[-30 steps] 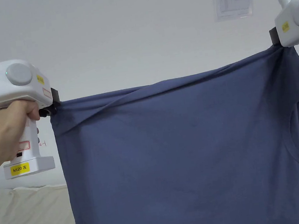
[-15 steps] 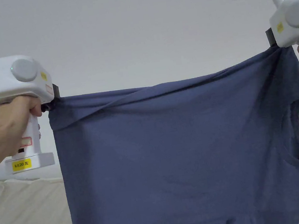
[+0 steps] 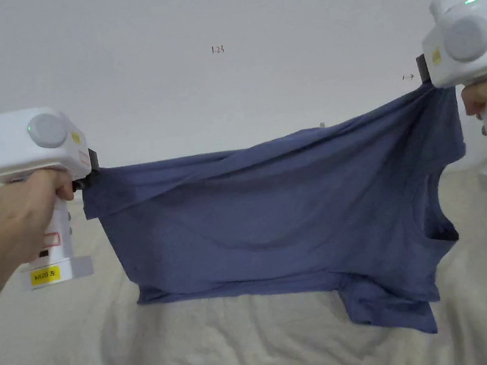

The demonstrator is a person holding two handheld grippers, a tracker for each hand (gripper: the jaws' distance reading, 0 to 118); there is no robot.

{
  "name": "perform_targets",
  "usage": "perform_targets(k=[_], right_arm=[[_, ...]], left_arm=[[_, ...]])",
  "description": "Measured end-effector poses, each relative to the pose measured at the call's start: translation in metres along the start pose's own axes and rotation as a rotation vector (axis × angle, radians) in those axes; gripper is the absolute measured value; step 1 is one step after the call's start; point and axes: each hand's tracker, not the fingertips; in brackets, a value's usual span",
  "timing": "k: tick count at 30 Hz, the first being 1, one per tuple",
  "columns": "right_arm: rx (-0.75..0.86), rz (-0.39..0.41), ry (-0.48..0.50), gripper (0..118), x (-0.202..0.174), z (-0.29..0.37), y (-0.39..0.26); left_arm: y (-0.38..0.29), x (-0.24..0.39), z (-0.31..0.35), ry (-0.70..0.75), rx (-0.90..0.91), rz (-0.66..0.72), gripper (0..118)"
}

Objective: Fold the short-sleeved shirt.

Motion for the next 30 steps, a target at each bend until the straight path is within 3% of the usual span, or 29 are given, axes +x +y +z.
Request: perform_targets(k=[3,7,12,16,22,26,30], right_arm=[[-0.09,-0.06,0.032,4,-0.004,0.005,-0.063],[-0.231,-0.029,0.094,4,0.001,0.028,-0.158],[-0.387,-0.044,0.127,4,0.006,0.082,-0.272],[-0.494,-0.074,0.158,4,0.021,0.112,-0.347],[-0.572,-0.124,0.172,4,0.038,0.174,-0.408],[-0.573,-0.168,0.193,4,0.047,0.208,-0.419],[-0.579,-0.16,0.198,4,0.055,0.228,-0.422]], left_arm=[[-0.055,-0.006,-0.009,-0.031,-0.084,0.009,4],[-0.129,-0.017,-0.002,-0.059,-0.238,-0.005,4],[-0.227,-0.037,0.032,-0.076,-0.409,-0.102,4],[-0.291,-0.065,0.059,-0.046,-0.544,-0.075,4],[-0.345,-0.106,0.105,-0.06,-0.593,-0.004,4],[-0.355,-0.12,0.137,-0.093,-0.582,0.017,4],[-0.357,-0.131,0.162,-0.116,-0.589,0.001,4]])
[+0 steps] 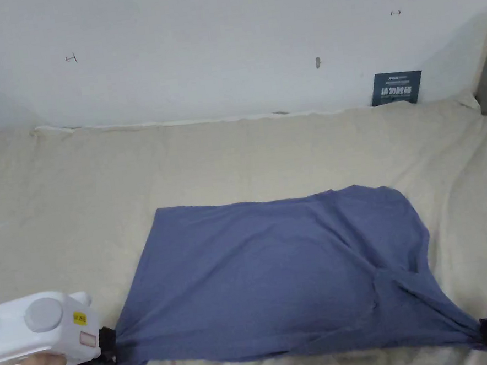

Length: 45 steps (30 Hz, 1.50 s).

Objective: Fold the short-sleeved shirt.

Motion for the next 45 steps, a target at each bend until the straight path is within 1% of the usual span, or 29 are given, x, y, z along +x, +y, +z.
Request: perform_targets(k=[5,8,11,13,17,20,22,23,24,25,26,27,28,29,31,32,33,34,35,36,37,38,39,40,42,44,45], right_arm=[[-0.009,0.018,0.015,4,0.003,0.022,-0.01],[-0.029,0.019,0.029,4,0.004,0.028,-0.016],[-0.043,0.03,0.02,4,0.002,0.027,-0.024],[-0.074,0.023,0.025,4,-0.001,0.025,-0.032],[-0.101,0.051,0.007,4,-0.005,0.014,-0.046],[-0.129,0.02,0.0,4,-0.004,0.004,-0.051],[-0.14,0.023,-0.007,5,-0.005,0.001,-0.052],[-0.149,0.021,-0.007,7,-0.005,0.003,-0.052],[-0.149,0.018,-0.016,16,-0.005,0.004,-0.051],[-0.128,0.01,-0.066,54,-0.005,0.007,-0.051],[-0.111,-0.006,-0.096,89,-0.003,0.01,-0.052],[-0.086,-0.02,-0.056,110,0.001,0.015,-0.053],[-0.05,-0.036,-0.049,111,0.002,0.022,-0.053],[-0.045,-0.038,-0.073,111,0.003,0.029,-0.053],[-0.018,-0.043,-0.086,111,0.003,0.042,-0.059],[-0.008,-0.051,-0.078,110,0.003,0.048,-0.061],[-0.002,-0.057,-0.044,106,0.002,0.053,-0.064],[0.005,-0.072,-0.03,104,-0.001,0.057,-0.067],[0.003,-0.072,-0.005,101,-0.007,0.062,-0.071],[-0.008,-0.048,0.029,89,-0.013,0.065,-0.074],[-0.018,-0.012,0.028,53,-0.019,0.065,-0.076],[0.002,0.015,0.003,7,-0.026,0.066,-0.079],[0.012,0.016,-0.006,0,-0.033,0.063,-0.083],[0.037,0.011,-0.07,0,-0.037,0.064,-0.081],[-0.007,0.006,-0.01,0,-0.046,0.064,-0.075],[-0.016,-0.027,0.01,0,-0.042,0.058,-0.08],[-0.018,-0.035,0.009,0,-0.043,0.058,-0.078]], left_arm=[[-0.011,-0.009,0.018,-0.02,-0.017,-0.023,4],[-0.011,-0.017,0.024,-0.037,-0.016,-0.011,4],[-0.011,-0.022,0.021,-0.033,-0.018,-0.003,4],[-0.013,-0.025,0.01,-0.025,-0.059,0.02,4],[-0.022,-0.025,-0.008,-0.002,-0.092,0.02,4],[-0.027,-0.024,-0.016,0.003,-0.106,0.031,4],[-0.03,-0.022,-0.015,0.003,-0.103,0.02,4],[-0.03,-0.023,-0.013,-0.008,-0.073,0.02,4],[-0.03,-0.023,-0.009,-0.019,-0.03,0.016,15],[-0.031,-0.023,-0.005,-0.01,0.007,0.016,68],[-0.031,-0.026,-0.002,0.027,0.046,0.016,110],[-0.034,-0.028,0.002,0.049,0.072,0.014,117],[-0.043,-0.029,0.059,0.091,0.093,0.025,111],[-0.042,-0.036,0.041,0.089,0.133,0.032,112],[-0.054,-0.039,0.056,0.076,0.103,0.037,113],[-0.06,-0.041,0.068,0.074,0.105,0.044,111],[-0.079,-0.03,0.058,0.071,0.113,0.064,104],[-0.09,-0.029,0.064,0.066,0.127,0.072,68],[-0.098,-0.028,0.066,0.045,0.143,0.071,18],[-0.107,-0.027,0.065,0.033,0.137,0.083,0],[-0.112,-0.043,0.052,0.051,0.149,0.105,0],[-0.114,-0.044,0.045,0.038,0.117,0.101,0],[-0.117,-0.043,0.04,0.034,0.093,0.101,0],[-0.121,-0.043,0.037,0.032,0.077,0.103,0],[-0.126,-0.053,0.03,0.001,0.079,0.129,0],[-0.123,-0.054,0.026,-0.012,0.069,0.124,0],[-0.126,-0.049,0.026,-0.012,0.087,0.109,20]])
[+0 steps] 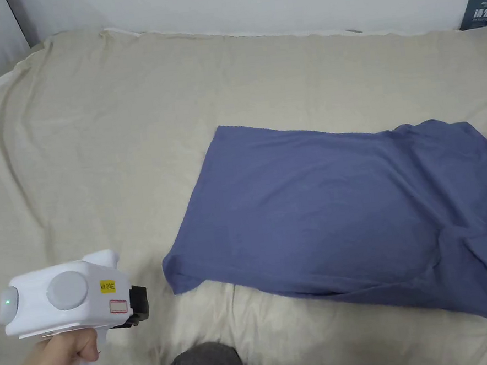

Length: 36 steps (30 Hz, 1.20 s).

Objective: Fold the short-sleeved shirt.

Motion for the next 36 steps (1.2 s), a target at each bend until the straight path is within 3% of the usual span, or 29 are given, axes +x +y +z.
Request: perform_targets(k=[2,3,4,9,10,11,12,13,14,15,19,24,25,27,28,29,31,36], right_arm=[[-0.009,-0.003,-0.006,0,0.001,-0.003,0.0],[-0.014,0.002,-0.011,0,0.001,-0.003,0.001],[-0.014,0.005,-0.014,0,-0.001,-0.002,0.001],[-0.024,-0.012,-0.009,0,0.002,-0.005,0.001],[-0.027,-0.014,-0.007,0,0.006,-0.008,0.001],[-0.029,-0.014,-0.01,0,0.006,-0.009,0.001],[-0.035,-0.009,-0.012,0,0.007,-0.01,0.001],[-0.036,-0.006,-0.014,0,0.008,-0.011,0.001],[-0.036,-0.006,-0.017,0,0.01,-0.012,0.0],[-0.038,-0.003,-0.023,0,0.013,-0.014,-0.001],[-0.035,-0.019,-0.024,0,0.024,-0.015,0.0],[-0.038,-0.037,-0.033,0,0.042,-0.024,0.002],[-0.033,-0.04,-0.042,17,0.045,-0.025,0.002],[0.003,-0.093,-0.096,99,0.049,-0.023,0.001],[0.01,-0.1,-0.089,118,0.052,-0.026,0.001],[-0.008,-0.104,-0.043,118,0.056,-0.029,0.002],[-0.021,-0.095,-0.052,118,0.053,-0.027,0.006],[-0.123,0.081,-0.1,118,0.043,-0.05,-0.001]], left_arm=[[0.003,0.007,-0.002,-0.004,0.031,-0.03,48],[0.005,0.012,-0.007,0.007,0.025,-0.036,80],[0.008,0.014,-0.014,0.017,0.012,-0.046,118],[0.021,0.027,-0.032,-0.024,0.013,-0.03,113],[0.023,0.031,-0.037,-0.012,0.01,-0.031,110],[0.023,0.035,-0.039,0.009,0.004,-0.029,98],[0.025,0.035,-0.044,0.003,0.005,-0.037,73],[0.024,0.036,-0.046,-0.019,-0.003,-0.039,19],[0.024,0.036,-0.049,-0.062,-0.03,-0.011,0],[0.023,0.034,-0.05,-0.119,-0.021,0.022,0],[0.023,0.031,-0.052,0.007,-0.004,-0.086,0],[0.027,0.032,-0.043,-0.018,-0.002,-0.031,0],[0.028,0.034,-0.042,-0.014,-0.001,-0.033,0],[0.027,0.036,-0.042,-0.015,-0.005,-0.034,0],[0.026,0.041,-0.037,-0.017,-0.004,-0.035,0],[0.024,0.044,-0.035,-0.015,-0.008,-0.035,0],[0.021,0.049,-0.033,-0.009,-0.008,-0.038,0],[0.028,0.046,-0.032,-0.015,-0.023,-0.02,0]])
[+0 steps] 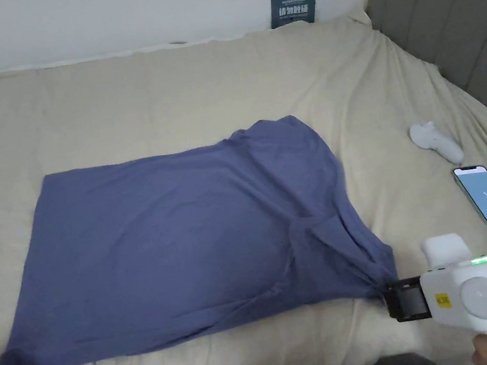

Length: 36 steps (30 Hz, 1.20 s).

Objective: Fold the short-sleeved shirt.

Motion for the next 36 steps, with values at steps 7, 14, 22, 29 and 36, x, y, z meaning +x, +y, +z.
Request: perform_targets(k=[7,14,22,29,36], right_arm=[[0.034,-0.053,-0.035,2,0.008,-0.017,-0.019],[0.021,-0.07,0.064,1,0.019,0.005,-0.016],[0.034,-0.07,0.081,1,0.026,0.021,-0.012],[0.061,-0.031,0.065,1,0.023,0.038,0.008],[0.1,0.002,0.05,1,0.022,0.041,0.057]], left_arm=[[0.006,-0.01,-0.006,-0.002,-0.014,0.002,0],[0.008,-0.027,0.003,0.002,-0.002,-0.003,0],[0.008,-0.039,0.021,-0.008,0.002,-0.008,0],[0.026,-0.039,0.043,-0.038,0.042,-0.007,0],[0.069,-0.02,0.051,-0.051,0.093,-0.011,0]])
